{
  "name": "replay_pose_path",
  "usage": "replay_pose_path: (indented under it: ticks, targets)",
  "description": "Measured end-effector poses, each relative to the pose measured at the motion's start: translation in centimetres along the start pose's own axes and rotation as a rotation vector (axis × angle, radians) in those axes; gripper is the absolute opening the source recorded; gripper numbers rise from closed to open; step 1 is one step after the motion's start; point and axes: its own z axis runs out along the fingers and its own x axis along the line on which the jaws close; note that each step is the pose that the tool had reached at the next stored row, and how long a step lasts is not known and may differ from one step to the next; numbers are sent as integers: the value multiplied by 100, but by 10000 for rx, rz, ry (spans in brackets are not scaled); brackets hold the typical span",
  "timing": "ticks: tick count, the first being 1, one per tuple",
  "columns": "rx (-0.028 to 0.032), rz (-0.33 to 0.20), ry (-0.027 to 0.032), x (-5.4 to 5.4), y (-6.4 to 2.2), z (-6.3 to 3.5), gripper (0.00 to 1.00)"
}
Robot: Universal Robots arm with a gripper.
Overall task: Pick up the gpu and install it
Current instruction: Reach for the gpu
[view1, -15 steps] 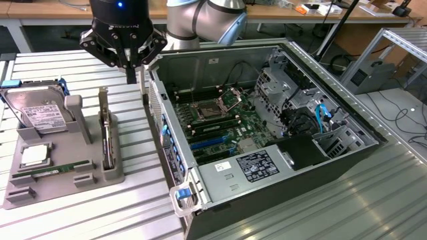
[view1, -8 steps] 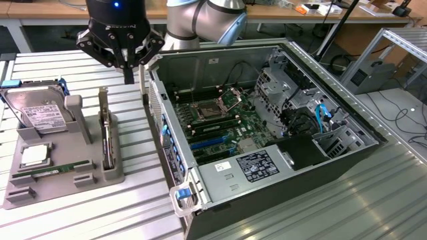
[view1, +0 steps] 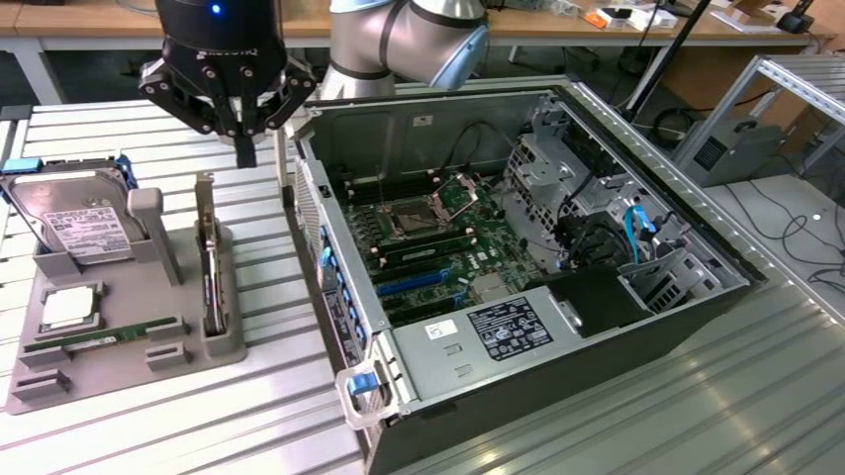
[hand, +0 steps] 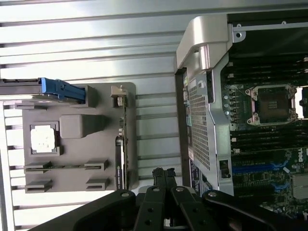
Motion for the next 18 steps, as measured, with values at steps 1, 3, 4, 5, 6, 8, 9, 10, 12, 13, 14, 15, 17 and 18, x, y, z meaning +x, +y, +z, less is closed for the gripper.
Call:
replay_pose_path:
  ticks: [1,3,4,5,6,8,9,10,12,13,14,15,17,18]
  targets:
    - [0,0,0,8,-1,0,11]
    - [-1,0,-1,26,-2,0,11]
    - [0,0,0,36,-3,-1,11]
    - [0,-1,0,43,-3,-1,11]
    - [0,0,0,58,-4,-2,11]
    - [0,0,0,76,-6,-2,11]
    - [0,-1,0,88,-7,-3,11]
    - [0,0,0,96,-7,-3,11]
    - [0,-1,-1,113,-9,-3,11]
    - [-1,0,-1,120,-9,-3,11]
    - [0,0,0,132,-10,-4,11]
    - [0,0,0,144,-11,-4,11]
    - [0,0,0,163,-12,-5,11]
    - [0,0,0,180,-14,-5,11]
